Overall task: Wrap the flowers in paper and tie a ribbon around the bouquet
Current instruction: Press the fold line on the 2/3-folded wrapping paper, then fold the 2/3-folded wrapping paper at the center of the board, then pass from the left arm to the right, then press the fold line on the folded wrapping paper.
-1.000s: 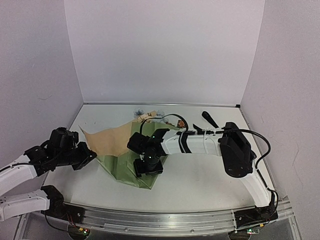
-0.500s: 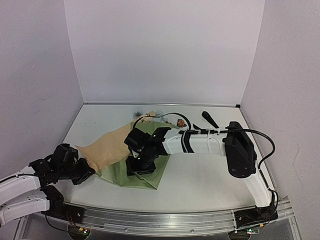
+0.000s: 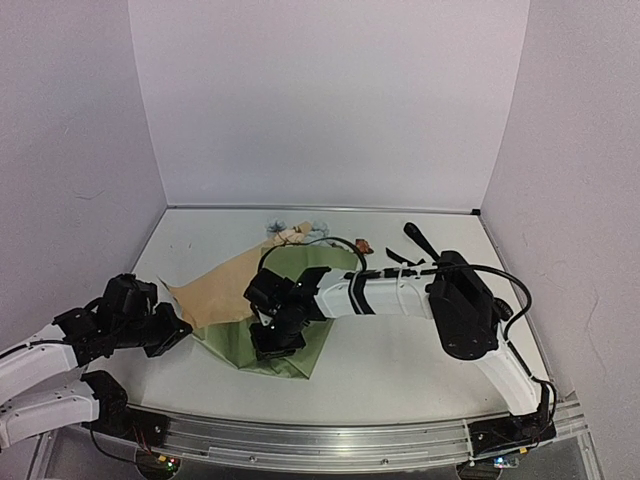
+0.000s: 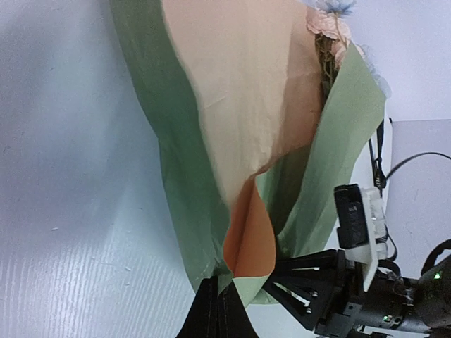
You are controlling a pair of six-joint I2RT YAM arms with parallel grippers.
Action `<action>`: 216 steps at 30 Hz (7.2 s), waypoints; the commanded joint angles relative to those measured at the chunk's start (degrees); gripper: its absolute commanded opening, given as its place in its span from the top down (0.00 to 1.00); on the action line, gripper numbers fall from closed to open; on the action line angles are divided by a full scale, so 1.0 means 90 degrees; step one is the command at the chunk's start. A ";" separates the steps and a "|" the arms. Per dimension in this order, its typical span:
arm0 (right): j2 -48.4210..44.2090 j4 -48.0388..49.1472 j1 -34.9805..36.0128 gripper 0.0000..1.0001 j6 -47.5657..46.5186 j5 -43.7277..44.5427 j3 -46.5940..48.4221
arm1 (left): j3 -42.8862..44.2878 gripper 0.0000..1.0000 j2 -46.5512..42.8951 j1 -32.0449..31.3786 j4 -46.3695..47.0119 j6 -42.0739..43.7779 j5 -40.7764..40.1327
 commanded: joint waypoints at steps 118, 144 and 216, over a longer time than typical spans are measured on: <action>-0.1785 0.2188 -0.3129 1.00 0.1140 -0.0531 -0.2797 | 0.4086 0.76 0.6483 -0.1396 0.1946 0.2823 0.2841; -0.1717 0.0891 -0.3269 0.88 0.0720 -0.0629 -0.1990 | 0.3886 0.89 0.7765 -0.1446 0.2382 0.2765 0.3486; -0.2140 0.0753 -0.1619 0.87 0.1306 0.0096 -0.3779 | 0.2973 0.89 0.6875 -0.1615 0.2320 0.2845 0.4009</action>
